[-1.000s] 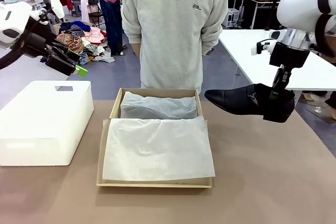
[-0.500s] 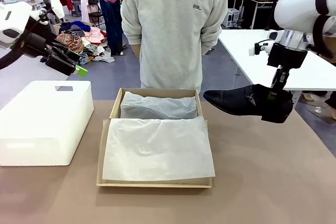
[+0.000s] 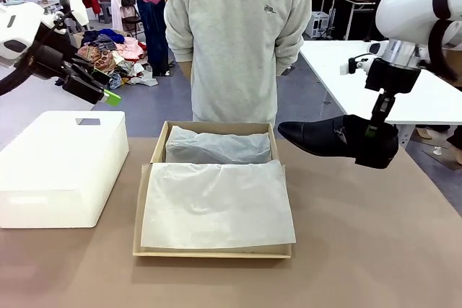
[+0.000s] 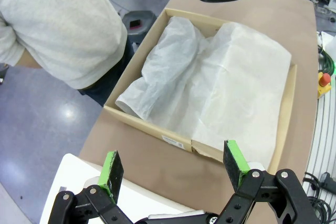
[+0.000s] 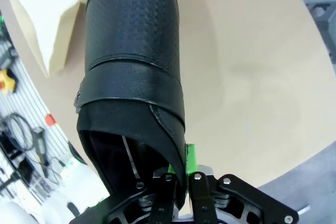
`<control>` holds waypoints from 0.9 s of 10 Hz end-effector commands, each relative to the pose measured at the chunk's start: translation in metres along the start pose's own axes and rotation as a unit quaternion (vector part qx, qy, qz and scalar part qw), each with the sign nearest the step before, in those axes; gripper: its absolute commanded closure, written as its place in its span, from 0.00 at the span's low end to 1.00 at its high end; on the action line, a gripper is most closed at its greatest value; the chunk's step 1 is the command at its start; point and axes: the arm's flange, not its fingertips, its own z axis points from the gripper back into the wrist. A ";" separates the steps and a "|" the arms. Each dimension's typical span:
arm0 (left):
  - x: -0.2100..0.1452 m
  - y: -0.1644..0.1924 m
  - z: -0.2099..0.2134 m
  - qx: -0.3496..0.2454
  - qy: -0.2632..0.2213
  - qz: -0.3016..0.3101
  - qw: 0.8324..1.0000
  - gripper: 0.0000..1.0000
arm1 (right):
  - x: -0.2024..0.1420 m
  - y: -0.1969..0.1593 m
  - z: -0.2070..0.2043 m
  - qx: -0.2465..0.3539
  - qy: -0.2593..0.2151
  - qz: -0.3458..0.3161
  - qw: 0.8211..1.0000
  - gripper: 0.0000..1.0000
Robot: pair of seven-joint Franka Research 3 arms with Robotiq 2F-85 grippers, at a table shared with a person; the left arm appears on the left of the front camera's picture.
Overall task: Pack the shoes into the box.
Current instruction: Place the other shoe of the Shoes into the Shoes Box.
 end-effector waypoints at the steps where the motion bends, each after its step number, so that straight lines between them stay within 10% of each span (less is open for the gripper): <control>1: -0.001 0.003 0.000 -0.005 -0.008 -0.006 1.000 0.00 | 0.021 0.028 0.029 -0.001 -0.038 -0.104 0.994 1.00; 9: -0.001 0.003 0.000 -0.005 -0.008 -0.006 1.000 0.00 | 0.129 0.098 0.052 -0.077 -0.042 -0.363 0.928 1.00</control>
